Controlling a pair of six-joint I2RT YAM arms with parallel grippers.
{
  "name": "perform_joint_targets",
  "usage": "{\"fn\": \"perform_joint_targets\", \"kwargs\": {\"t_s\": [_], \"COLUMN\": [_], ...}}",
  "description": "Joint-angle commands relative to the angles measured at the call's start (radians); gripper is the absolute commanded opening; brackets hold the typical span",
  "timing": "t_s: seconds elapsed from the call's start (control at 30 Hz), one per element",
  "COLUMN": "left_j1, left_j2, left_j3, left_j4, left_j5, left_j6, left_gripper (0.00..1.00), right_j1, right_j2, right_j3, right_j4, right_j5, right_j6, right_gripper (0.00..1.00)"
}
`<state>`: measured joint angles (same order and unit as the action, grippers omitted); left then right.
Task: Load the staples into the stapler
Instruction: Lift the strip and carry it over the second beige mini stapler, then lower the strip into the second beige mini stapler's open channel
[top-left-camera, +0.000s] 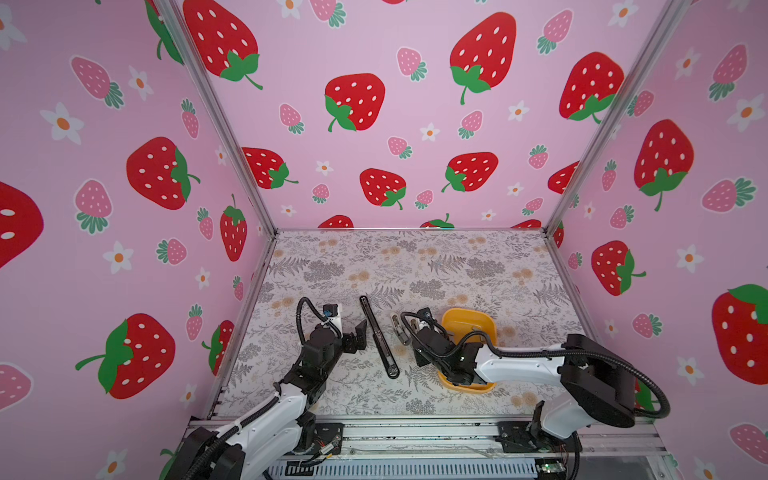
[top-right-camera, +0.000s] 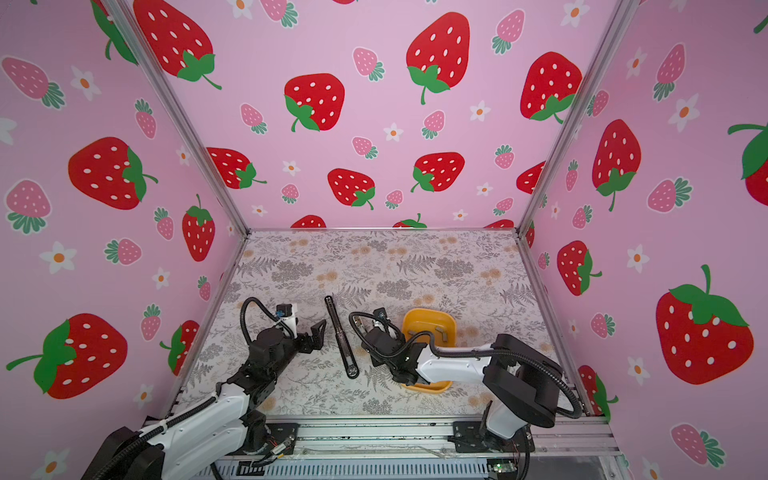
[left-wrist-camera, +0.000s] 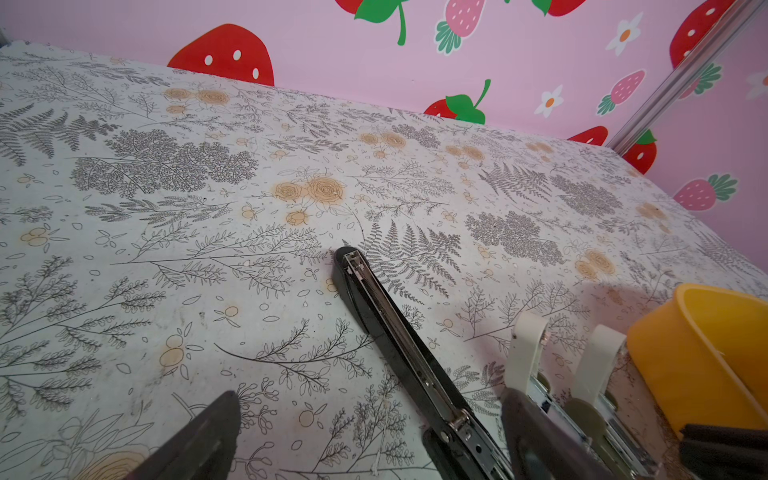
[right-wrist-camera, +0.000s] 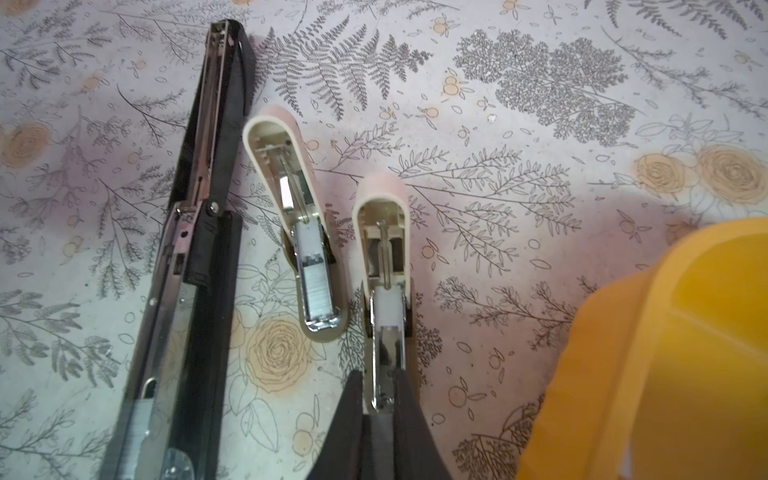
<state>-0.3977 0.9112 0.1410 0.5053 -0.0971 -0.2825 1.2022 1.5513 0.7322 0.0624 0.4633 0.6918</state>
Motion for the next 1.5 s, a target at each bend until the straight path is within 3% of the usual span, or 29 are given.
{"fn": "perform_joint_targets", "kwargs": {"t_s": [0.0,0.57,0.87,1.17,1.47], "left_j1": [-0.003,-0.003,-0.004,-0.006,-0.006], "left_j2": [-0.01,-0.017,-0.018,-0.018,-0.012], "left_j3": [0.026,0.023,0.023,0.022,0.025], "left_j4": [0.015,0.011,0.01,0.014,0.018], "left_j5": [-0.015,-0.012,-0.013,-0.013,-0.018], "left_j6": [0.01,0.009,0.009,0.01,0.013], "left_gripper": [0.99,0.99,0.99,0.99,0.99], "right_j1": [-0.004,-0.057,-0.064,-0.029,-0.029], "right_j2": [-0.056,-0.213,-0.247,-0.147,-0.052], "right_j3": [-0.038,-0.199,-0.167,-0.069,-0.075], "right_j4": [-0.019,-0.118,-0.167,0.014,0.296], "right_j5": [0.03,0.084,0.111,0.089,-0.031], "right_j6": [0.002,0.047,0.018,-0.116,-0.248], "right_gripper": [0.09,0.09,0.08,0.09,0.13]}}
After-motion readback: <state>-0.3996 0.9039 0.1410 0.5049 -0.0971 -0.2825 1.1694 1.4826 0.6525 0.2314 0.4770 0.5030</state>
